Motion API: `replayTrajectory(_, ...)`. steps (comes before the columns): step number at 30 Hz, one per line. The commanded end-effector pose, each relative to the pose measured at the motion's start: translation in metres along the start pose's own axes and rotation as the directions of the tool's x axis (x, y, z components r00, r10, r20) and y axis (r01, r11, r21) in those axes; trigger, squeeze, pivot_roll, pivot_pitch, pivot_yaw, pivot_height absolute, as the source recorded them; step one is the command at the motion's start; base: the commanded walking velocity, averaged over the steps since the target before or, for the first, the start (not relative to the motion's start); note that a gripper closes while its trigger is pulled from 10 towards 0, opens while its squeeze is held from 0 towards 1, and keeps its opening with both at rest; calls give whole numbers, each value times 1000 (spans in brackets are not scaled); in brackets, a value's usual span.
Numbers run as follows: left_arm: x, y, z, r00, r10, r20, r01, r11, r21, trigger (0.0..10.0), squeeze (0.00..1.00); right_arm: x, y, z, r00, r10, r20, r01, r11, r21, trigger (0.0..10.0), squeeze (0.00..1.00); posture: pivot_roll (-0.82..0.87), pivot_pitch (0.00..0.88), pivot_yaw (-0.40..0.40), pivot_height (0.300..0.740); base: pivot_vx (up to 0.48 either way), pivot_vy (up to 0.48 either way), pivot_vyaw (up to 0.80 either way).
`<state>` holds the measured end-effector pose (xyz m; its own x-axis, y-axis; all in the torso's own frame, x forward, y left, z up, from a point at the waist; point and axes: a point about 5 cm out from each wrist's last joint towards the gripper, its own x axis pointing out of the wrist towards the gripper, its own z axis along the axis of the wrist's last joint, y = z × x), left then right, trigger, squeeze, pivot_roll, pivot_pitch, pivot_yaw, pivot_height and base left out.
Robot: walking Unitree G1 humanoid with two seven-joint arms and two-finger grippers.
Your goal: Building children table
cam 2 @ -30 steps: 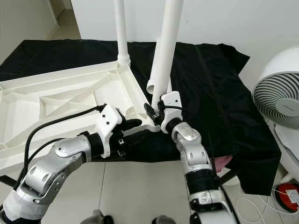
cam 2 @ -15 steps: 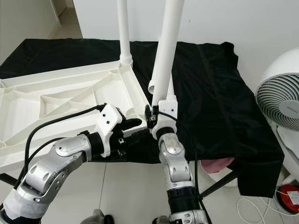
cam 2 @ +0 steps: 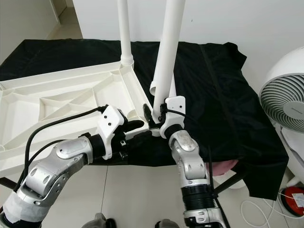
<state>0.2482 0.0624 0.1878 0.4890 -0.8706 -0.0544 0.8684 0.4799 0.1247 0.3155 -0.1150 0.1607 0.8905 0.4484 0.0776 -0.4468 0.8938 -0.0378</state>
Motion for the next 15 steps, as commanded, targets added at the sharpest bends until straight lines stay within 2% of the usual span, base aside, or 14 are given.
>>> replayTrajectory(1,-1,0,-1,1000,-13,-13,14,1000,5,10000,0,2,2,0,998,62,2,-62,998,-5,10000,0,-72,78,40,740,0,0,0)
replayTrajectory(3,-1,-1,0,1000,-17,-11,17,1000,4,10000,0,2,-1,0,983,183,-14,-183,981,-62,10000,0,-68,81,44,740,0,0,0)
replayTrajectory(6,-2,-1,1,1000,-18,-10,19,1000,2,10000,0,3,-4,0,970,242,-24,-244,966,-89,10000,0,-62,81,45,740,0,0,0)
replayTrajectory(15,-1,-1,1,1000,-15,-8,15,1000,1,10000,0,8,-14,-3,944,323,-68,-328,938,-110,10000,0,-60,84,45,740,0,0,0)
